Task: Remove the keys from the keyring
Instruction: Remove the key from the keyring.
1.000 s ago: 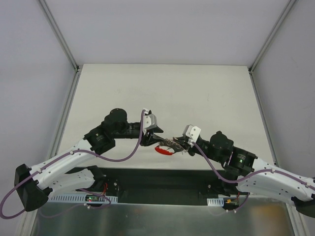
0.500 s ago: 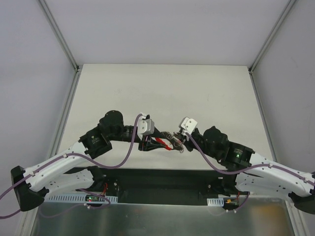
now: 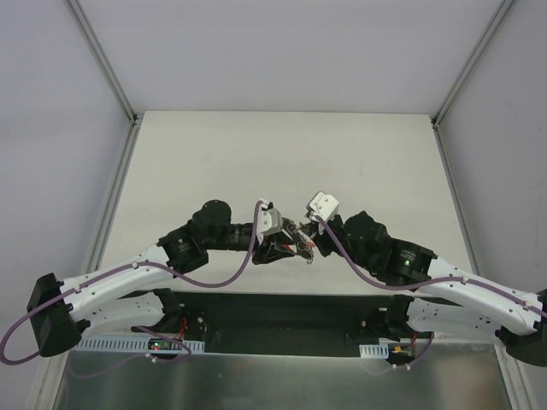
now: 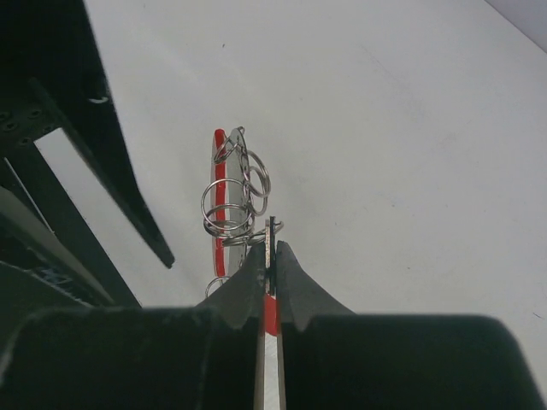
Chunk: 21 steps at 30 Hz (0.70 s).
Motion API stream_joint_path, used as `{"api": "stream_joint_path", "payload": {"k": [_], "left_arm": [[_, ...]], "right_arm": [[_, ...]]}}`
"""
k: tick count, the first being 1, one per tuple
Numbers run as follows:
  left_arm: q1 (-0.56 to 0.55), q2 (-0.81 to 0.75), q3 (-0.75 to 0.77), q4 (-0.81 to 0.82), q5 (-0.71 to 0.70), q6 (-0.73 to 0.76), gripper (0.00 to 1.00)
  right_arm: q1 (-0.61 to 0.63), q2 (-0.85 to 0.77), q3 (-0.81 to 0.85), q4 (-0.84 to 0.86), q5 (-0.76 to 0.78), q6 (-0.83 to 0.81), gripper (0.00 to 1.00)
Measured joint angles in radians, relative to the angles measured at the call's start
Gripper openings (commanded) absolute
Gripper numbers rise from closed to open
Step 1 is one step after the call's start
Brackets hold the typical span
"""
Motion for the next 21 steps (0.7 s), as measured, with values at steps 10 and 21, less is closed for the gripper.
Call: {"api": "stream_joint_path", "payload": {"k": [10, 21], "left_arm": [[0.0, 0.065, -0.005, 0.054, -0.151, -0.005, 0.35], [0.0, 0.097, -0.004, 0.069, -0.224, 0.007, 0.35]], "right_arm": [[0.0, 0.001, 0.002, -0.006, 0.0, 0.016, 0.01], [-0.001, 0.0, 0.002, -0.007, -0.005, 0.021, 0.01]]}}
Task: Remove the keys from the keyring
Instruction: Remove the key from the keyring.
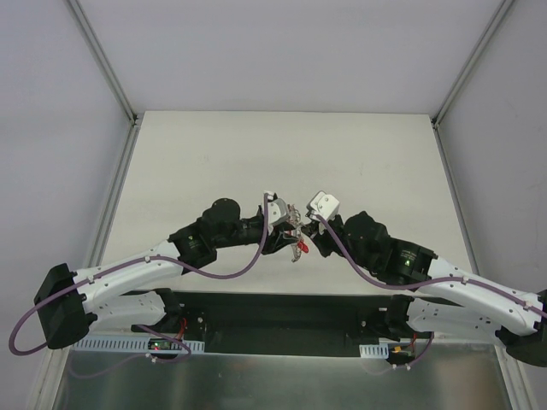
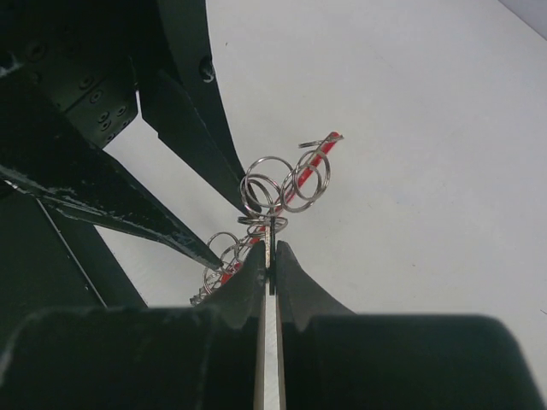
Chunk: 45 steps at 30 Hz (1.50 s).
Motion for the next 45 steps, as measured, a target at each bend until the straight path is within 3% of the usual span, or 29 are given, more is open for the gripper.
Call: {"api": "stream_joint_path", "payload": {"k": [15, 26, 34, 35, 39, 45], "left_arm": [[0.0, -0.02, -0.03, 0.11, -0.022, 0.078, 0.31], [0.0, -0.019, -0.034, 0.117, -0.012, 0.105, 0.24], [0.0, -0.014, -0.034, 0.117, -0.012, 0.111, 0.24], [0.0, -0.012, -0.034, 0.117, -0.012, 0.112, 0.22], [0.0, -0.002, -0.034, 0.118, -0.012, 0.117, 0.0], [-0.001, -0.002, -0.034, 0.119, -0.007, 0.129, 0.0]], "right_arm": [[0.001, -0.001, 0.0, 0.0, -0.026, 0.004, 0.01], [0.001, -0.003, 0.0, 0.0, -0.034, 0.012, 0.01], [0.001, -0.012, 0.0, 0.0, -0.044, 0.022, 0.01], [0.001, -0.014, 0.0, -0.001, -0.044, 0.023, 0.01], [0.001, -0.02, -0.001, -0.014, -0.045, 0.027, 0.01], [0.001, -0.023, -0.002, -0.017, -0.045, 0.028, 0.01]]}}
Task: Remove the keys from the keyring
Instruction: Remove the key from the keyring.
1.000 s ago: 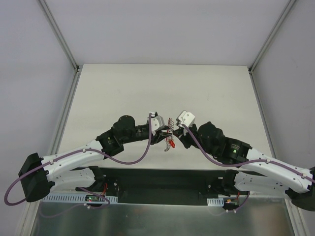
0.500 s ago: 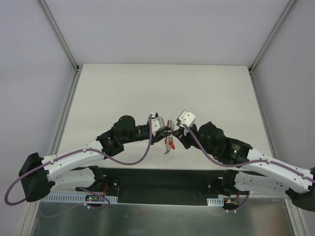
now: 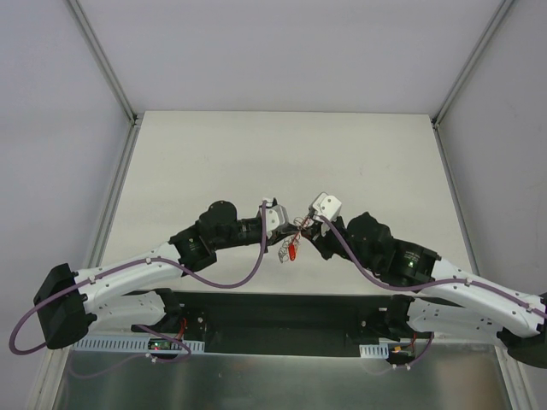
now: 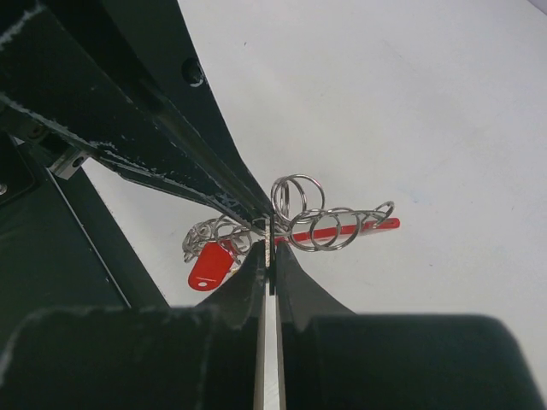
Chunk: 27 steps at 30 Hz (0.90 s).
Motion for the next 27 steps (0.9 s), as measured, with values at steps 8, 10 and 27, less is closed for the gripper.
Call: {"api": "stream_joint_path", "payload": {"k": [8, 10, 27], "left_arm": [[0.002, -0.039, 0.0, -0.031, 0.014, 0.0, 0.0], [0.004, -0.067, -0.004, -0.035, 0.033, -0.006, 0.0], [0.03, -0.153, -0.08, 0.005, 0.118, -0.116, 0.0]], "right_arm": [[-0.003, -0.042, -0.061, 0.014, 0.042, -0.009, 0.01], [-0.006, -0.048, -0.085, 0.036, 0.043, -0.006, 0.01], [-0.023, -0.045, -0.135, 0.132, -0.126, -0.002, 0.01]]}}
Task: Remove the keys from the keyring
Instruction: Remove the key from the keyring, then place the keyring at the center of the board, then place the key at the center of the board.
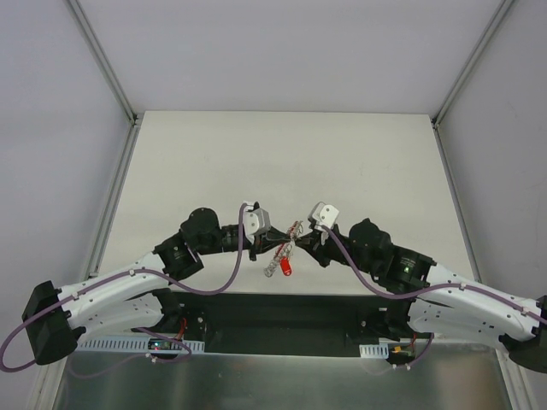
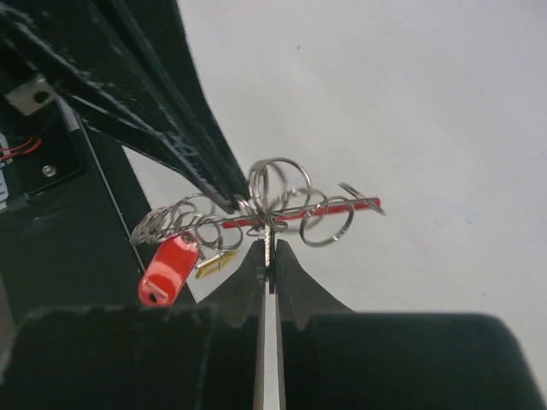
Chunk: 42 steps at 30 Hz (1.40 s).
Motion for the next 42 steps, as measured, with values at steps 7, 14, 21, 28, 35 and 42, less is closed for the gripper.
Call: {"api": "stream_joint_path", "payload": {"k": [7, 14, 21, 28, 35, 42], "left_arm": [[0.0, -0.001, -0.029, 0.047, 0.0, -0.021, 0.0], [0.014, -0.026, -0.034, 0.074, -0.007, -0.024, 0.0], [0.072, -0.035, -0.033, 0.027, -0.061, -0.017, 0.0], [0.3, 0.045, -0.03, -0.062, -0.079, -0.08, 0.0], [0.447, 0.176, 0.028, -0.169, -0.108, -0.126, 0.0], [0.558, 0.289, 0.102, -0.26, -0.167, -0.161, 0.0]], "right_arm": [[0.006, 0.043, 0.0, 0.009, -0.037, 0.005, 0.01], [0.007, 0.072, 0.021, -0.027, 0.015, 0.032, 0.01], [-0.002, 0.09, 0.039, -0.1, 0.198, 0.107, 0.01], [-0.328, 0.11, 0.046, -0.149, 0.254, 0.225, 0.01], [-0.6, 0.364, 0.139, -0.156, 0.195, 0.288, 0.01], [-0.752, 0.697, 0.229, -0.14, 0.064, 0.309, 0.1]]}}
